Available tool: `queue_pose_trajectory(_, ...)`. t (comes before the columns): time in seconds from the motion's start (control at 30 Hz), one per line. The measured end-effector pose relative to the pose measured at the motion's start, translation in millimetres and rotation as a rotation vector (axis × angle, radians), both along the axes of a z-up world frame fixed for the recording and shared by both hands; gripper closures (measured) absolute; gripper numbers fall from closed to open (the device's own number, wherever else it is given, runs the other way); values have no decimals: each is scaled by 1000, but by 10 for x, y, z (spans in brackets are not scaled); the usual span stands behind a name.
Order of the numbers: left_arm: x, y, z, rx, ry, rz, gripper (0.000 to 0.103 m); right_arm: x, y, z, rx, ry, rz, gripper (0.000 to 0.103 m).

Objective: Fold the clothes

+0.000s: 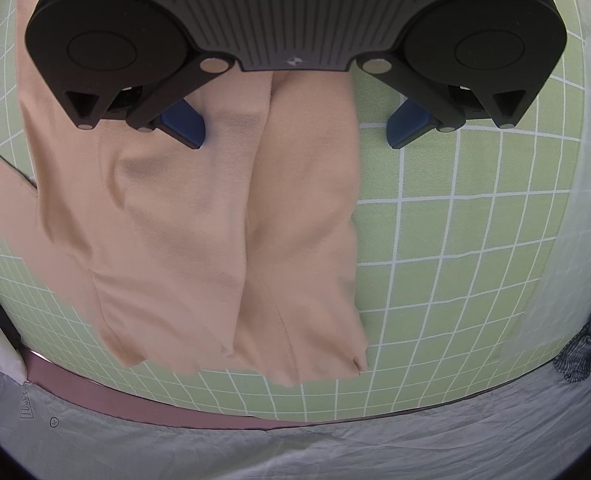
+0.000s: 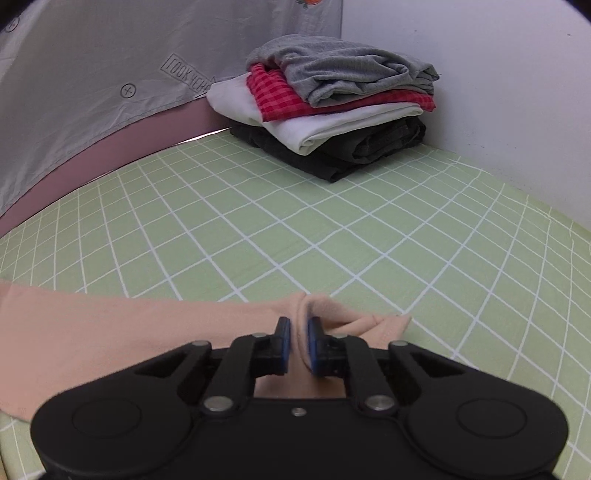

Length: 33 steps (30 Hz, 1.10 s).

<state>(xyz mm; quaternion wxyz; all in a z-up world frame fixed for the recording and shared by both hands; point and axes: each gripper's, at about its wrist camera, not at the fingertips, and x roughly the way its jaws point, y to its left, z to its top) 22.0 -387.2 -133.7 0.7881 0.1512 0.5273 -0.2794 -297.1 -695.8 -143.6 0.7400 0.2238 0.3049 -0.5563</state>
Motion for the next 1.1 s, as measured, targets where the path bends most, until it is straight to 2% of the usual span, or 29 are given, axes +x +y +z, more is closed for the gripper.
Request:
queue_pose_trajectory(0.1, -1, 185, 131, -48, -4, 40, 0, 119, 182, 148, -9, -10, 78, 94)
queue_pose_trajectory(0.27, -124, 524, 375, -98, -62, 70, 0, 254, 627, 455, -1, -121, 170, 94)
queue_pose_trajectory(0.4, -231, 824, 482, -129, -73, 96, 0, 437, 1109, 637, 27, -197, 265, 94)
queue_pose_trajectory(0.5, -294, 998, 525, -132, -73, 102, 0, 660, 1558, 720, 52, -219, 381, 94)
queue_pose_trajectory(0.73, -445, 1449, 598, -134, -88, 93, 0, 1173, 2647, 825, 107, -203, 676, 94)
queue_pose_trajectory(0.87, -494, 1734, 593, -119, -90, 95, 0, 1338, 3058, 766, 162, -185, 768, 93)
queue_pose_trajectory(0.9, -505, 1802, 590, -116, -88, 97, 0, 1348, 3118, 745, 171, -177, 763, 90)
queue_pose_trajectory(0.97, -519, 1914, 587, -113, -86, 103, 0, 1364, 3234, 704, 187, -159, 749, 72)
queue_pose_trajectory(1.0, -525, 1950, 591, -113, -87, 107, 0, 1339, 3259, 713, 177, -158, 737, 54)
queue_pose_trajectory(1.03, -531, 1977, 596, -114, -88, 109, 0, 1312, 3280, 725, 167, -157, 724, 42)
queue_pose_trajectory(1.1, -551, 1994, 609, -119, -90, 109, 0, 1251, 3307, 756, 144, -156, 699, 33)
